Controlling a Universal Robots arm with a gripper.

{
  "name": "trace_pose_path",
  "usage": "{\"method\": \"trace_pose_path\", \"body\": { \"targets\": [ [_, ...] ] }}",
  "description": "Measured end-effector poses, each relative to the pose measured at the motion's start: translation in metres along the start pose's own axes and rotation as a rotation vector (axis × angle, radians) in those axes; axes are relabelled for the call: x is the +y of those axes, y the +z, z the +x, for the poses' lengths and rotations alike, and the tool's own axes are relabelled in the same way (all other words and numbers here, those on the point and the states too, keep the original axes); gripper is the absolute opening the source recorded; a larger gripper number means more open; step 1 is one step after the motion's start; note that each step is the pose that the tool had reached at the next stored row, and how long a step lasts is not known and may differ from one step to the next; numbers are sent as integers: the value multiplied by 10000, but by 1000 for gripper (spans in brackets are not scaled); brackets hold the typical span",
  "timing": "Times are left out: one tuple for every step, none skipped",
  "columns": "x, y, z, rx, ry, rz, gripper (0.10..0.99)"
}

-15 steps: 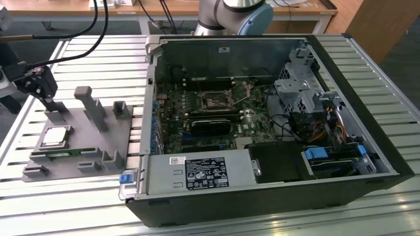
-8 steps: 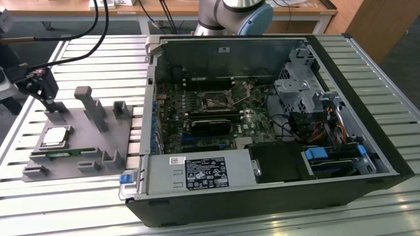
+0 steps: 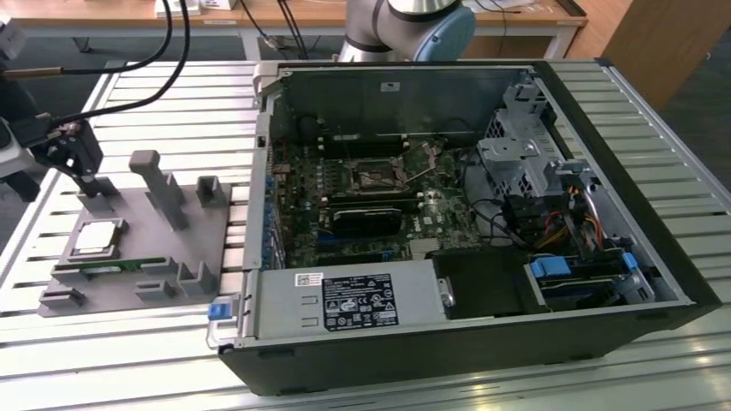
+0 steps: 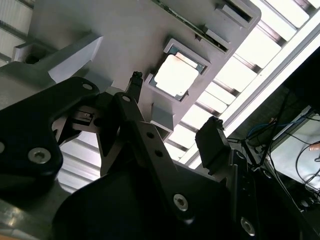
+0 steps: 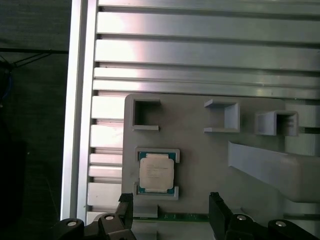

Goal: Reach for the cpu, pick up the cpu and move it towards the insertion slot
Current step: 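Pick up the cpu and move it towards the insertion slot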

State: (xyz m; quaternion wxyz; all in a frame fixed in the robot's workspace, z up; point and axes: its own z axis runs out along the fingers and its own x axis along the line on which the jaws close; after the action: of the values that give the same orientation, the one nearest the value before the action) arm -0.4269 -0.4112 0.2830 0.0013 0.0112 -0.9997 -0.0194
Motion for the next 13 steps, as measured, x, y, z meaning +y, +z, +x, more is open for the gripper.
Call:
{"method": "trace_pose_path", "body": {
  "targets": [
    [0, 4, 0, -1, 0, 0, 706],
    [0, 7, 0, -1, 0, 0, 706],
    [0, 11, 0, -1, 0, 0, 706],
    [-1, 15, 0, 0, 0, 0, 706],
    [-1, 19, 0, -1, 0, 0, 706],
    [-1, 23, 0, -1, 0, 0, 706],
    [-1, 26, 0, 0, 0, 0, 706],
    [-1, 30, 0, 0, 0, 1, 706],
    [-1, 34, 0, 0, 0, 0, 706],
    [-1, 38, 0, -1, 0, 0, 706],
    [-2, 44, 0, -2, 0, 0, 706],
    [-2, 52, 0, -2, 0, -1, 706],
    [-3, 62, 0, -1, 1, -1, 706]
  ]
}}
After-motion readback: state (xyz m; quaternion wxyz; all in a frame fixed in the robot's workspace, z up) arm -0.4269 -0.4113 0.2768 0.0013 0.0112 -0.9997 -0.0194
